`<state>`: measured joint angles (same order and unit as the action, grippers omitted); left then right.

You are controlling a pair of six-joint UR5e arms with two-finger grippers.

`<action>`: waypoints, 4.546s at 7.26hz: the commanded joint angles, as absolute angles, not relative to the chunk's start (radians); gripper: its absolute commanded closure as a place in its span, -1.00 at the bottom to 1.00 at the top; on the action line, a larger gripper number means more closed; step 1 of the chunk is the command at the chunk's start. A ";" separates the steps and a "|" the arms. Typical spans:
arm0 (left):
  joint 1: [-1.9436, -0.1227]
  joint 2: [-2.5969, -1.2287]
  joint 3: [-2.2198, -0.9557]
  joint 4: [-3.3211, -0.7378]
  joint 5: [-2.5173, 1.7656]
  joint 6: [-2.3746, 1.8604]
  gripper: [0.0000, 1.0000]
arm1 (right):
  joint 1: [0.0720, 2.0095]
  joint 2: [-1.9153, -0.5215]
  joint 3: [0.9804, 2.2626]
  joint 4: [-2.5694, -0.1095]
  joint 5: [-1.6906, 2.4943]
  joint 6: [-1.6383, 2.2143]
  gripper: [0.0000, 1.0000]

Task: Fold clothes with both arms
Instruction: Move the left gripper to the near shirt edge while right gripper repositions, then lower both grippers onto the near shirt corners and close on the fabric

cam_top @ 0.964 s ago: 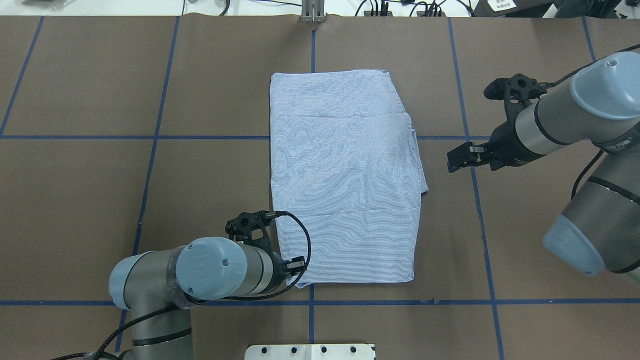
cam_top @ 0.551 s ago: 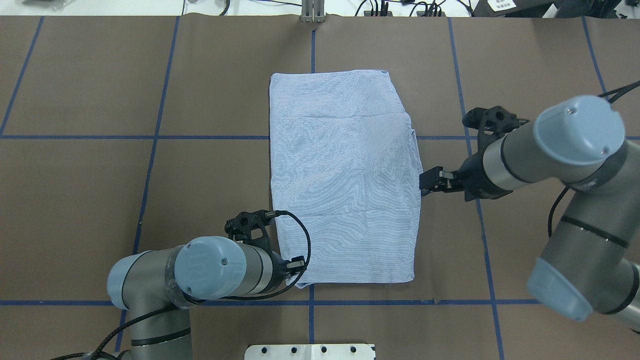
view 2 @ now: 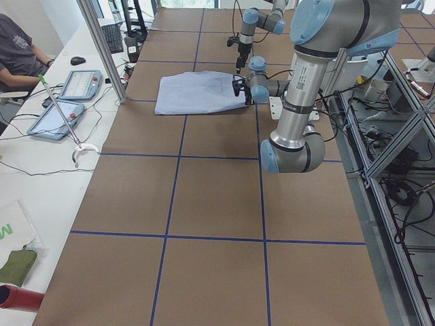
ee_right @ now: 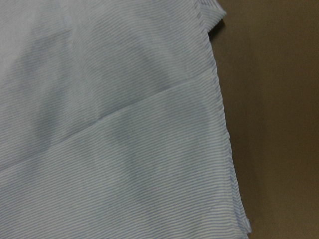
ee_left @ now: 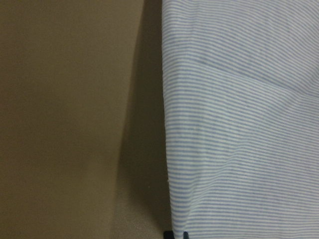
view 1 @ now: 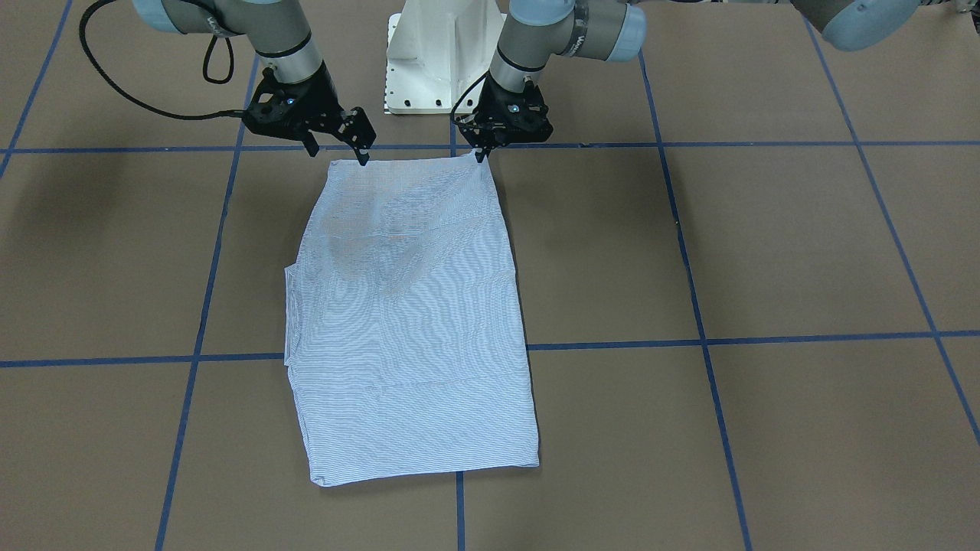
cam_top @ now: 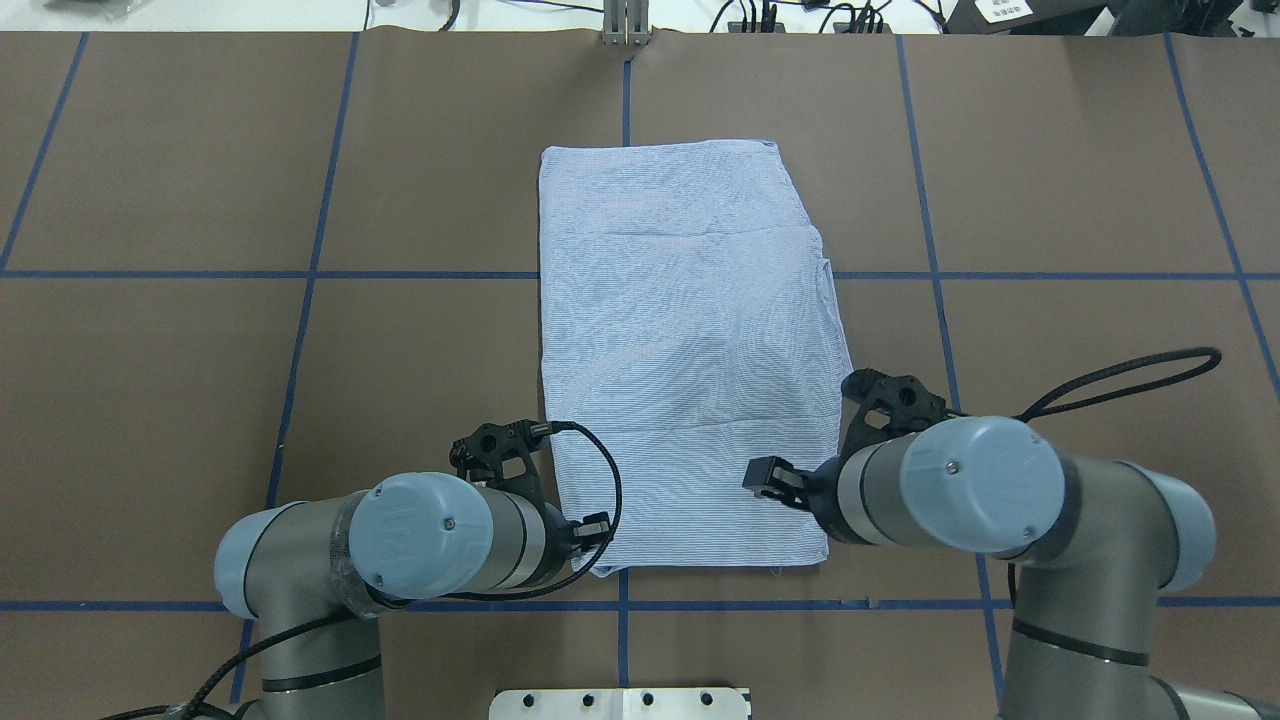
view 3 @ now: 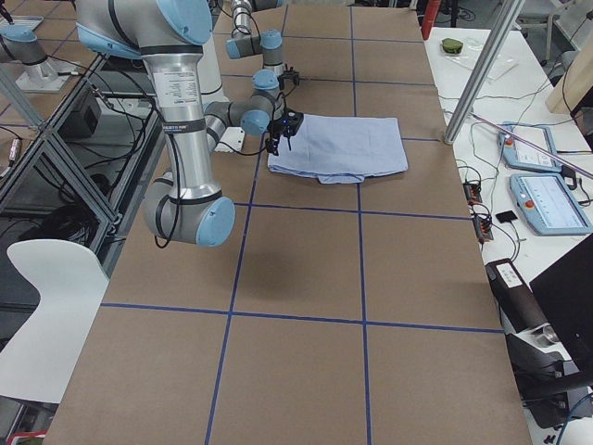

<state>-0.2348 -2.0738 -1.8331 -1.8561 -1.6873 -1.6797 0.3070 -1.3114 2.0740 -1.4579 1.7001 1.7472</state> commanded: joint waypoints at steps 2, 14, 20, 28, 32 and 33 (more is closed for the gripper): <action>-0.235 -2.074 -1.835 -1.858 -1.689 -1.680 1.00 | 0.273 -1.158 1.996 -1.653 1.689 1.824 -1.00; -0.233 -2.080 -1.835 -1.858 -1.687 -1.681 1.00 | 0.287 -1.203 1.913 -1.644 1.697 1.824 -1.00; -0.233 -2.080 -1.833 -1.858 -1.686 -1.681 1.00 | 0.282 -1.204 1.908 -1.643 1.700 1.825 -0.65; -0.235 -2.079 -1.833 -1.858 -1.686 -1.681 1.00 | 0.282 -1.190 1.914 -1.643 1.718 1.819 1.00; -0.239 -2.076 -1.885 -1.855 -1.687 -1.681 1.00 | 0.287 -1.193 1.963 -1.643 1.724 1.827 1.00; -0.241 -2.068 -1.913 -1.842 -1.689 -1.680 1.00 | 0.288 -1.198 1.991 -1.643 1.738 1.822 1.00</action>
<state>-0.2386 -2.0747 -1.8803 -1.8528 -1.6876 -1.6809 0.2864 -1.1927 1.9596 -1.6424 1.7252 1.8262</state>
